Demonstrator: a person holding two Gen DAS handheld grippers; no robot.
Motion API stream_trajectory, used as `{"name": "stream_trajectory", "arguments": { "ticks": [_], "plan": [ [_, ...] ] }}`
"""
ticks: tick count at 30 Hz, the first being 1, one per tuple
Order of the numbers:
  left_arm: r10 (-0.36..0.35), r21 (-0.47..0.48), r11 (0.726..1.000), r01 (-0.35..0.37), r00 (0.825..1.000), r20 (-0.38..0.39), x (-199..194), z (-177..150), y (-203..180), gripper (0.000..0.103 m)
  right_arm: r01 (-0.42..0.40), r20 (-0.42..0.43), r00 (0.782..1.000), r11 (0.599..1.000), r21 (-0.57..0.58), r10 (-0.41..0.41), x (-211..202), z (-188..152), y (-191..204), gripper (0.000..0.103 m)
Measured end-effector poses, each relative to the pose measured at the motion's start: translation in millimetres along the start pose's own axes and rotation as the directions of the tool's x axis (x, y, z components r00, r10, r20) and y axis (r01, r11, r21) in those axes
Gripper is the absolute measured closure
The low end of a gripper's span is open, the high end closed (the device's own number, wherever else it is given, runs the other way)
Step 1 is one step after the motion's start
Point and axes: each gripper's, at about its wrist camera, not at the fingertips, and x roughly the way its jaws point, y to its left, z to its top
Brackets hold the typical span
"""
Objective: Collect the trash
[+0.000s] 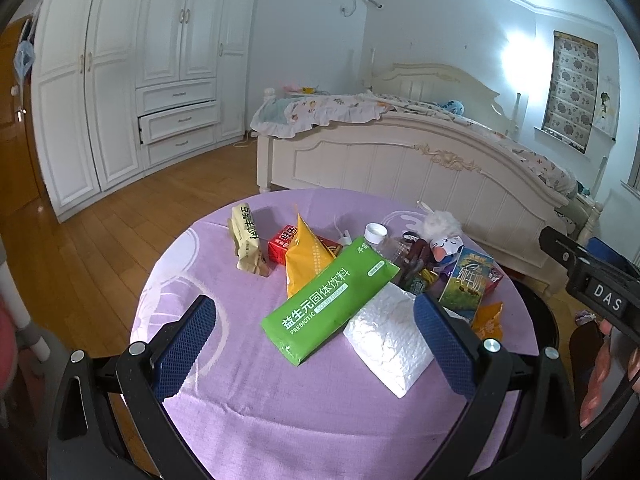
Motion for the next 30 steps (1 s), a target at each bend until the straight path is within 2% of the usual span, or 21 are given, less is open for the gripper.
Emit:
{"name": "stream_trajectory", "arguments": {
  "ticks": [30],
  "plan": [
    [0.001, -0.026, 1.0, -0.002, 0.999, -0.047, 14, -2, 14, 0.005, -0.017, -0.064, 0.998, 1.0, -0.024, 0.016, 26, -7, 11, 0.004]
  ]
}}
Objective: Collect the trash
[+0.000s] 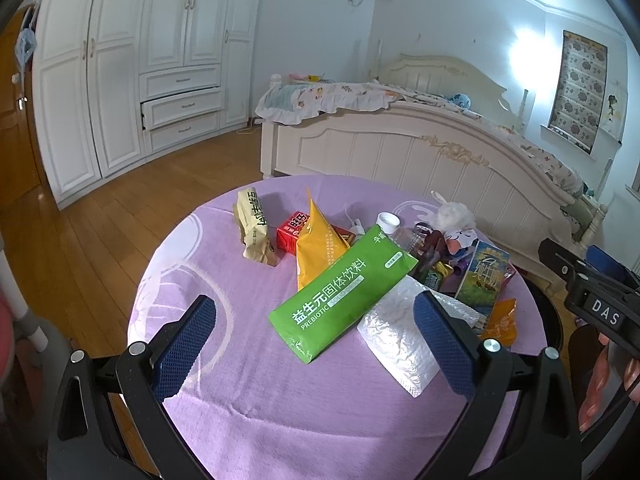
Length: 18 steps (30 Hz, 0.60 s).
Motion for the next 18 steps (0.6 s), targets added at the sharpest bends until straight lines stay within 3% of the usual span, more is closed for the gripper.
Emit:
{"name": "stream_trajectory", "arguments": {
  "ticks": [14, 18],
  "plan": [
    [0.003, 0.012, 1.0, -0.003, 1.0, -0.017, 7, -1, -3, 0.005, -0.006, -0.021, 1.0, 1.0, -0.007, 0.006, 10, -3, -1, 0.004],
    [0.004, 0.017, 1.0, -0.003, 1.0, -0.024, 11, -2, -3, 0.005, -0.07, -0.036, 0.997, 0.998, 0.002, 0.07, 15, -4, -5, 0.004]
  ]
}}
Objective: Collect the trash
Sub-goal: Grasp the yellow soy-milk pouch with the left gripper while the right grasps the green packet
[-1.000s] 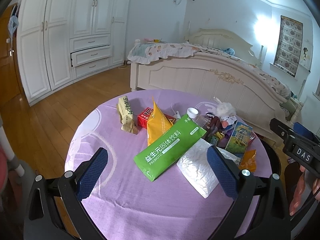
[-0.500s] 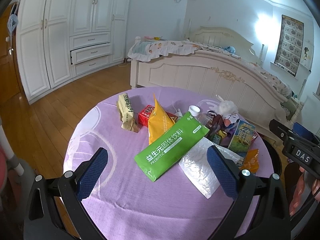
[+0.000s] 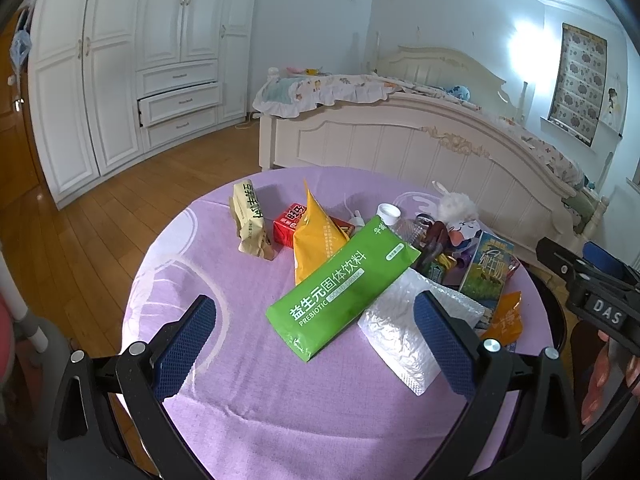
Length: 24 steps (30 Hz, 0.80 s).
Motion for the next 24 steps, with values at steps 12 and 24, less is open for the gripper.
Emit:
{"name": "stream_trajectory", "arguments": {
  "ticks": [12, 24],
  "plan": [
    [-0.055, -0.131, 0.99, 0.043, 0.995, -0.089, 54, 30, 82, 0.005, -0.363, -0.08, 0.899, 0.833, 0.418, 0.431, 49, -19, -75, 0.006],
    [-0.105, -0.211, 0.976, 0.059, 0.972, -0.211, 159, 75, 115, 0.008, -0.467, -0.242, 0.831, 0.864, 0.185, 0.501, 121, 25, 36, 0.032]
  ]
}}
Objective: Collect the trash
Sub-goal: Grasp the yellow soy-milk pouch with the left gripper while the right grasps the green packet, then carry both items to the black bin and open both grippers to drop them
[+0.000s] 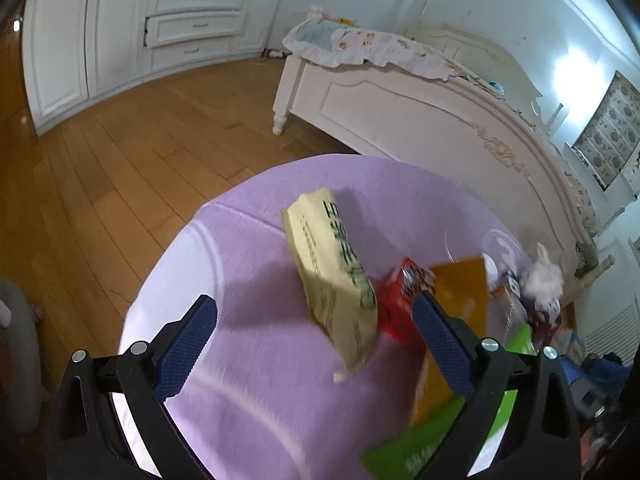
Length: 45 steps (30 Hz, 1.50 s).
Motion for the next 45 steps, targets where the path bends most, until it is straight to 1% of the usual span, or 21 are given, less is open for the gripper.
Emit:
{"name": "stream_trajectory", "arguments": {
  "ticks": [1, 2, 4, 5, 6, 7, 8, 9, 11, 12, 13, 18, 22, 28, 32, 36, 39, 41, 42, 44, 45],
  "plan": [
    [0.002, -0.004, 1.0, -0.002, 1.0, -0.011, 5, 2, 1, 0.013, 0.014, -0.016, 1.0, 1.0, -0.02, -0.014, 8, 2, 3, 0.035],
    [0.003, -0.009, 1.0, -0.004, 1.0, -0.028, 11, 5, 2, 0.023, 0.018, -0.025, 1.0, 0.999, -0.033, -0.018, 13, 3, 4, 0.035],
    [-0.01, -0.009, 1.0, 0.009, 0.998, -0.063, 23, 6, 4, 0.031, 0.022, -0.045, 0.999, 0.998, -0.065, -0.025, 25, 4, 10, 0.037],
    [-0.001, 0.005, 1.0, 0.001, 0.999, -0.044, 22, 6, 3, 0.034, 0.027, -0.066, 0.997, 0.996, -0.085, -0.032, 33, 5, 12, 0.043],
    [-0.002, 0.011, 1.0, 0.003, 0.999, -0.049, 23, 5, 4, 0.035, 0.03, -0.077, 0.996, 0.995, -0.097, -0.037, 36, 0, 17, 0.046],
    [-0.005, 0.021, 1.0, 0.006, 0.999, -0.045, 23, 5, 3, 0.042, 0.031, -0.087, 0.995, 0.993, -0.112, -0.041, 41, -1, 19, 0.052],
    [-0.023, 0.018, 1.0, 0.024, 0.998, -0.06, 25, 4, 3, 0.053, 0.032, -0.08, 0.996, 0.992, -0.125, -0.043, 42, -4, 23, 0.059],
    [-0.042, 0.009, 0.999, 0.043, 0.996, -0.079, 29, 4, 3, 0.058, 0.032, -0.084, 0.996, 0.99, -0.138, -0.043, 43, -4, 26, 0.063],
    [-0.033, 0.006, 0.999, 0.033, 0.996, -0.083, 33, 0, 6, 0.075, 0.027, -0.085, 0.996, 0.989, -0.145, -0.04, 43, -5, 29, 0.074],
    [-0.019, 0.009, 1.0, 0.02, 0.997, -0.073, 31, -2, 7, 0.08, 0.02, -0.076, 0.997, 0.989, -0.146, -0.031, 40, -6, 31, 0.077],
    [-0.031, -0.004, 1.0, 0.031, 0.997, -0.074, 30, -4, 9, 0.083, 0.012, -0.071, 0.997, 0.989, -0.146, -0.022, 36, -7, 33, 0.082],
    [-0.061, -0.017, 0.998, 0.06, 0.998, -0.015, 7, -7, 12, 0.084, -0.065, -0.017, 0.998, 0.988, -0.142, 0.063, 11, -11, 43, 0.091],
    [-0.099, 0.001, 0.995, 0.099, 0.994, 0.051, -28, -12, 4, 0.084, -0.106, 0.029, 0.993, 0.982, -0.158, 0.112, -20, -16, 54, 0.096],
    [-0.175, 0.059, 0.984, 0.169, 0.978, 0.114, -81, -27, -31, 0.084, -0.139, 0.126, 0.98, 0.981, -0.138, 0.157, -75, -25, 50, 0.097],
    [-0.227, 0.112, 0.97, 0.215, 0.968, 0.108, -97, -35, -69, 0.084, -0.132, 0.22, 0.964, 0.986, -0.101, 0.152, -119, -32, 29, 0.097],
    [-0.301, 0.181, 0.941, 0.286, 0.951, 0.065, -100, -46, -124, 0.084, -0.091, 0.325, 0.94, 0.995, -0.043, 0.1, -171, -40, -6, 0.097],
    [-0.355, 0.231, 0.911, 0.341, 0.935, 0.019, -90, -56, -168, 0.084, -0.027, 0.405, 0.914, 1.0, 0.013, 0.02, -209, -47, -36, 0.097],
    [-0.398, 0.266, 0.881, 0.391, 0.917, -0.03, -80, -64, -204, 0.084, 0.011, 0.452, 0.891, 0.998, 0.058, -0.036, -235, -54, -57, 0.097],
    [-0.412, 0.279, 0.869, 0.409, 0.91, -0.051, -74, -67, -219, 0.084, 0.041, 0.479, 0.874, 0.995, 0.095, -0.082, -250, -59, -73, 0.097],
    [-0.448, 0.308, 0.835, 0.455, 0.889, -0.099, -61, -76, -254, 0.084, 0.085, 0.5, 0.854, 0.987, 0.139, -0.144, -265, -64, -93, 0.097],
    [-0.462, 0.322, 0.819, 0.475, 0.878, -0.123, -54, -81, -271, 0.084, 0.121, 0.506, 0.84, 0.977, 0.176, -0.195, -273, -68, -108, 0.097]
  ]
}}
